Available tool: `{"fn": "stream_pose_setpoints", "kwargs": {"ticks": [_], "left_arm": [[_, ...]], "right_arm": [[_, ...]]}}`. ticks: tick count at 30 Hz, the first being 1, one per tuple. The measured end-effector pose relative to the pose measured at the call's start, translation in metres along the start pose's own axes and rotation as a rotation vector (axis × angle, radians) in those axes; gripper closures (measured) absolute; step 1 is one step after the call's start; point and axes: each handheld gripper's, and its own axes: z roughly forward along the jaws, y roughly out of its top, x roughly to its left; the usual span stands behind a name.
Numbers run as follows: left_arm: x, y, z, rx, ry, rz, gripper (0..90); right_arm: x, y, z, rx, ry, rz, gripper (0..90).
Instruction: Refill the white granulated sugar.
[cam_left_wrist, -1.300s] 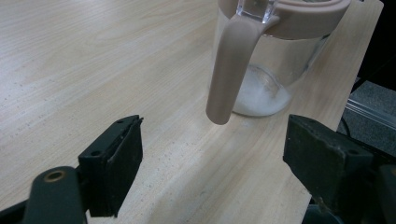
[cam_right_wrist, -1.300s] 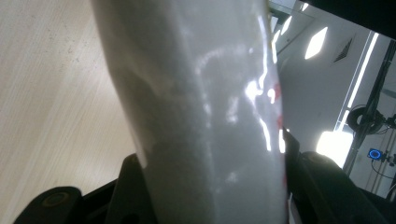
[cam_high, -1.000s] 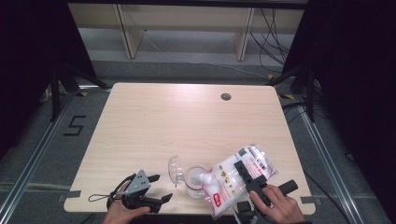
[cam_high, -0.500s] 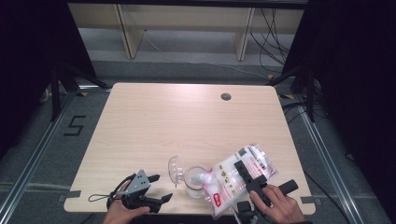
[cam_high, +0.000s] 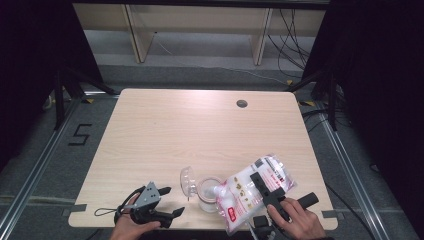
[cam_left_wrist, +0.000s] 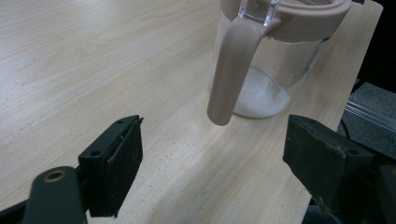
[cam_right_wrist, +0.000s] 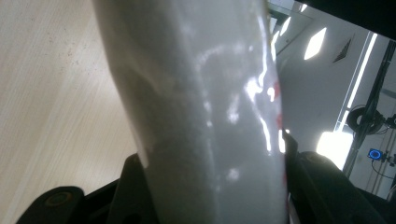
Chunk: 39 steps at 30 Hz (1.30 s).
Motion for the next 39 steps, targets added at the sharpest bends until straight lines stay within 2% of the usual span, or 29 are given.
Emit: {"fn": "stream_pose_setpoints", "kwargs": {"ticks": [1, 2, 14, 16, 17, 19, 20, 26, 27, 28, 29, 31, 32, 33, 34, 35, 39], "left_arm": [[-0.0001, 0.0, 0.0, 0.0, 0.0, -0.004, 19.4], [-0.0001, 0.0001, -0.0001, 0.0, 0.0, -0.005, 19.5], [-0.0008, 0.0001, 0.0, -0.006, 0.0, -0.011, 19.5], [-0.0007, 0.0004, -0.0006, -0.002, 0.004, -0.01, 19.5], [0.0005, 0.0005, -0.0012, 0.009, 0.011, 0.002, 19.5], [0.0005, 0.0002, -0.0007, 0.006, 0.005, 0.0, 19.4], [0.0, 0.0001, -0.0003, 0.0, 0.0, -0.004, 19.5], [0.0005, 0.0003, -0.0008, 0.006, 0.007, -0.001, 19.5], [0.0004, 0.0004, -0.0012, 0.008, 0.009, 0.001, 19.4], [0.0011, 0.0006, -0.0018, 0.016, 0.012, 0.011, 19.4], [-0.0006, 0.0004, -0.0006, -0.003, 0.005, -0.01, 19.5], [-0.0006, 0.0002, -0.0003, -0.004, 0.002, -0.009, 19.4], [-0.0006, 0.0002, -0.0002, -0.005, 0.0, -0.009, 19.5], [-0.0009, 0.0004, -0.0005, -0.003, 0.005, -0.01, 19.4], [-0.0006, 0.0004, -0.0006, -0.002, 0.005, -0.008, 19.4], [0.0012, 0.0006, -0.0016, 0.014, 0.014, 0.009, 19.5], [0.0018, 0.0007, -0.0022, 0.021, 0.016, 0.017, 19.4]], "right_arm": [[0.0024, 0.0, -0.0002, 0.008, 0.01, 0.026, 59.5], [-0.0003, 0.0004, 0.0002, -0.002, 0.007, -0.003, 59.5], [-0.0007, 0.0005, -0.0001, -0.006, -0.002, -0.005, 59.7], [0.0001, 0.0005, 0.0, -0.007, -0.005, 0.009, 59.7], [-0.0003, 0.0002, -0.0002, -0.003, 0.0, 0.001, 59.7], [-0.0005, -0.0003, 0.0, -0.004, 0.007, -0.002, 59.8], [-0.0016, -0.0002, 0.0008, -0.013, 0.007, -0.02, 59.8], [-0.0001, -0.0014, -0.0004, 0.006, 0.009, 0.004, 59.9], [-0.0017, -0.0015, 0.0009, -0.006, 0.015, -0.022, 59.9], [-0.0014, -0.0015, 0.0004, -0.003, 0.014, -0.018, 59.9], [0.0004, -0.0014, -0.0009, 0.007, 0.006, 0.004, 59.9], [-0.0009, -0.0012, -0.0009, -0.003, -0.002, -0.004, 59.9], [-0.0009, -0.0008, -0.0005, -0.004, 0.01, -0.012, 60.0], [-0.0026, -0.0004, 0.0, -0.014, 0.003, -0.034, 60.0], [-0.003, -0.0002, -0.0002, -0.016, 0.002, -0.03, 60.0], [-0.0014, -0.0002, -0.0013, -0.007, -0.005, -0.004, 60.0], [-0.0014, -0.0001, -0.0012, -0.007, -0.005, -0.006, 60.0]]}}
